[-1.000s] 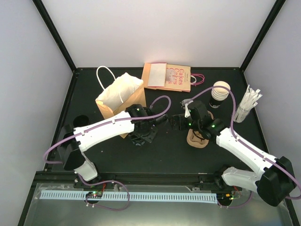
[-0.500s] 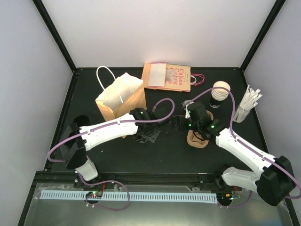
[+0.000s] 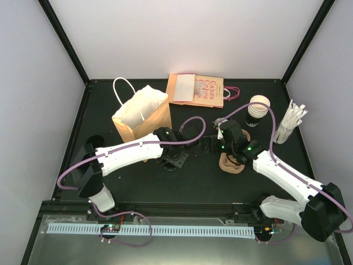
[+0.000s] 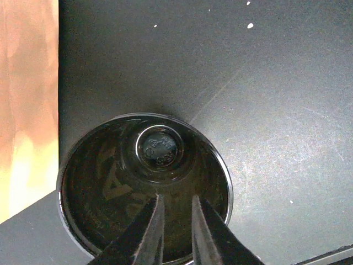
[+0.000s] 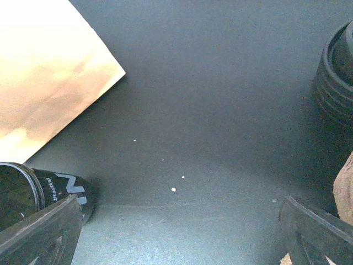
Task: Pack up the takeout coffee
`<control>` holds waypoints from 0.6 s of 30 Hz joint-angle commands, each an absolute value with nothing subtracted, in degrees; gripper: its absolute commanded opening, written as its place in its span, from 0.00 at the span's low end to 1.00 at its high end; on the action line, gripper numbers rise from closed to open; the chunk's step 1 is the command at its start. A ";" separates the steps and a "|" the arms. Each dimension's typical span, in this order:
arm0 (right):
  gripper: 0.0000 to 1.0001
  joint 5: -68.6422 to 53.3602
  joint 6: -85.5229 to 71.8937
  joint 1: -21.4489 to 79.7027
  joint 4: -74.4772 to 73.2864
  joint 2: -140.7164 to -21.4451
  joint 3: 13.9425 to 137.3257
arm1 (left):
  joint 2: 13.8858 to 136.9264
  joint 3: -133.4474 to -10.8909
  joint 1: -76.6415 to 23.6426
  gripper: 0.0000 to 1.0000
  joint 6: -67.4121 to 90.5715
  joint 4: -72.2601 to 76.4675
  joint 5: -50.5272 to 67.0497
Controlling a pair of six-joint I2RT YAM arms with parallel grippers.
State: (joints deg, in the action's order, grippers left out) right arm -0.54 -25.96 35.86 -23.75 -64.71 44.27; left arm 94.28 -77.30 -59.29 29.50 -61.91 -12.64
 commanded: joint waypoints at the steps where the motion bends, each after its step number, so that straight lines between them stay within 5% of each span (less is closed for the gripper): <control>1: 1.00 0.44 -26.23 35.49 -24.08 -63.81 44.01 | 94.83 -77.73 -59.68 0.19 29.96 -62.04 -13.23; 9: 1.00 0.10 -26.02 35.51 -24.30 -63.68 44.30 | 94.27 -77.43 -59.62 0.25 29.74 -61.91 -12.20; 14: 1.00 0.51 -25.62 35.51 -25.22 -63.47 45.09 | 90.82 -76.43 -59.63 0.61 28.39 -59.60 -9.53; 18: 1.00 2.40 -24.78 35.49 -26.09 -62.13 46.28 | 87.78 -75.52 -59.68 0.72 27.49 -57.63 -8.93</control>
